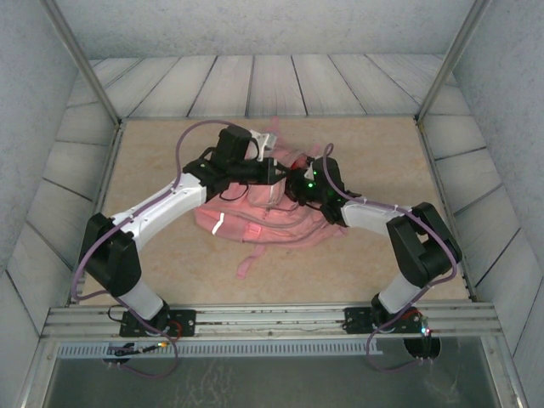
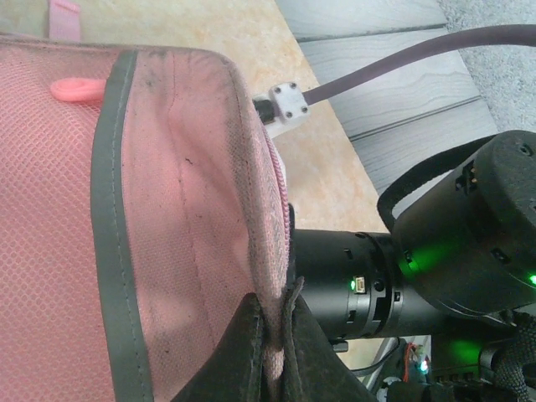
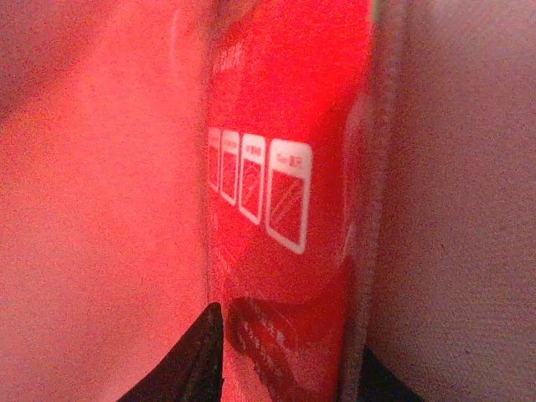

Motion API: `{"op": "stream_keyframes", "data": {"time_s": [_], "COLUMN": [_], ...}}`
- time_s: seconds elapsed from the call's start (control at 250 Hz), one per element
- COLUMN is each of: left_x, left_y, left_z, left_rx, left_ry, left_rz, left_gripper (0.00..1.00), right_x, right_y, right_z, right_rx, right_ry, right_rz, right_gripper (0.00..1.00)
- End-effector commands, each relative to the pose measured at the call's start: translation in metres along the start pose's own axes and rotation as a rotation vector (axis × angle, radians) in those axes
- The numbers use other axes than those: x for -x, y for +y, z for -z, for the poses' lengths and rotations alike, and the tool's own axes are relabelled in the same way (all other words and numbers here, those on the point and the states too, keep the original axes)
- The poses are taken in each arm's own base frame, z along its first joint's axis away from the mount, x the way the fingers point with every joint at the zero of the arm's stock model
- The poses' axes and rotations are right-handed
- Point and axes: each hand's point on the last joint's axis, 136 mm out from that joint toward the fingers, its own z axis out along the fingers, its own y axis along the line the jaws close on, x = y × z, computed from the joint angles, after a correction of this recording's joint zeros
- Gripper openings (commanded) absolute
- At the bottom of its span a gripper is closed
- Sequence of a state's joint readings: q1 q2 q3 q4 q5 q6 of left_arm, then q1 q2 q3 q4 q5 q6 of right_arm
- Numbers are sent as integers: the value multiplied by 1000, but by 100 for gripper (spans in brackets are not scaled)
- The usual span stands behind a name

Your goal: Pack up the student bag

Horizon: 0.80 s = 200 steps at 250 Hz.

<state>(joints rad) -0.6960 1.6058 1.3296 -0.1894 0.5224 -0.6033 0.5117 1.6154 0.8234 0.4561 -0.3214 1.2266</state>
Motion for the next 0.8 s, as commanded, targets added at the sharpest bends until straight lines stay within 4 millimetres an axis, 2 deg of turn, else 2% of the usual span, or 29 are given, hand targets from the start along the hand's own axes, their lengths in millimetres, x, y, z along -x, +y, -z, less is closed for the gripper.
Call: {"op": "stream_keyframes", "data": {"time_s": [0.0,0.228,0.316,0.416,0.68,0.795], "left_x": [29,22,18,16,2,-9], "left_y": [-69,-49,-43,-37,-21,-2], "left_z": [28,18,13,9,-11,-28], "left_rx": [-213,-183,-176,-172,-171,-124], "left_ry": [-121,-103,-93,-91,-34,-3], "left_rz": [-148,-126,-117,-109,-79,-110], "left_gripper": [0,0,0,0,0,0], "right_x": [-14,-8,-7,-2,10,16], "right_y": [-10,-10,-13,-17,-24,-35], "right_z": [4,34,50,72,125,143], "right_rx": [-53,-170,-217,-276,-396,-442], "right_ry": [53,28,16,-21,-63,-83], "right_rz": [54,191,232,280,396,417], "right_gripper": [33,46,53,57,60,57]}}
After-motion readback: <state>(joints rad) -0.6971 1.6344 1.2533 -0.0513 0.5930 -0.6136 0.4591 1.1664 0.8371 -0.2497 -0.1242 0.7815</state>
